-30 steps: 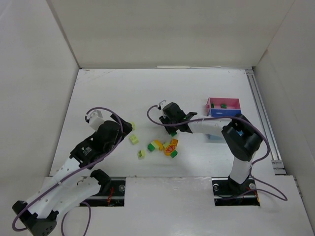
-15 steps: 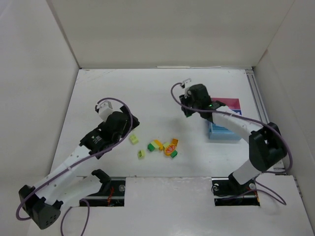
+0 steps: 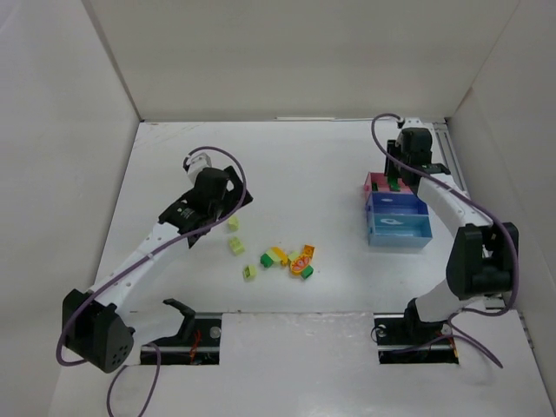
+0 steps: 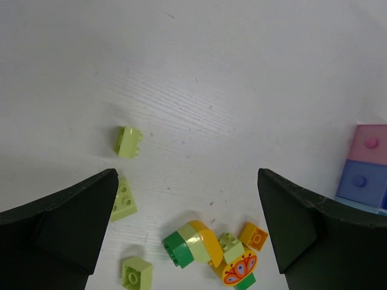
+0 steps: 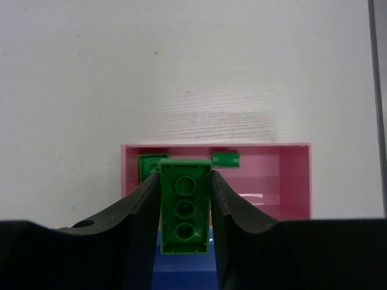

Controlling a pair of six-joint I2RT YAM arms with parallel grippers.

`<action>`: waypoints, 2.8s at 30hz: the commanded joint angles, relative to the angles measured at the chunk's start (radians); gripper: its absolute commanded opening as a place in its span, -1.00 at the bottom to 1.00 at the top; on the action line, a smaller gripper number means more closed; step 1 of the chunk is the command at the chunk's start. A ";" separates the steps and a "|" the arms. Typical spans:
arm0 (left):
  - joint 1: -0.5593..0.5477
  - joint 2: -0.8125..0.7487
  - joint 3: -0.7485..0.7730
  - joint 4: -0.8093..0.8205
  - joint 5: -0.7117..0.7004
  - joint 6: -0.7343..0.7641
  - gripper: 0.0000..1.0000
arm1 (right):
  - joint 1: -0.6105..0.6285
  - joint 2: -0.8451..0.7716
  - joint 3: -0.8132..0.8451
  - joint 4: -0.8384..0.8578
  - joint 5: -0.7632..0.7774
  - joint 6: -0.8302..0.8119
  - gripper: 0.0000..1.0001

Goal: Sort the legos into containers by color

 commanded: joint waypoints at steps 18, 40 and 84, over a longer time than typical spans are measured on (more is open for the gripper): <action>0.079 -0.014 0.004 0.023 0.068 0.048 0.99 | -0.028 0.104 0.097 -0.002 0.042 0.008 0.16; 0.079 0.233 -0.071 0.028 0.011 0.025 0.51 | 0.131 -0.074 -0.029 -0.032 0.019 0.008 0.26; 0.097 0.044 -0.085 0.431 0.562 0.278 -0.94 | 0.157 -0.293 -0.182 0.193 -1.049 -0.407 0.28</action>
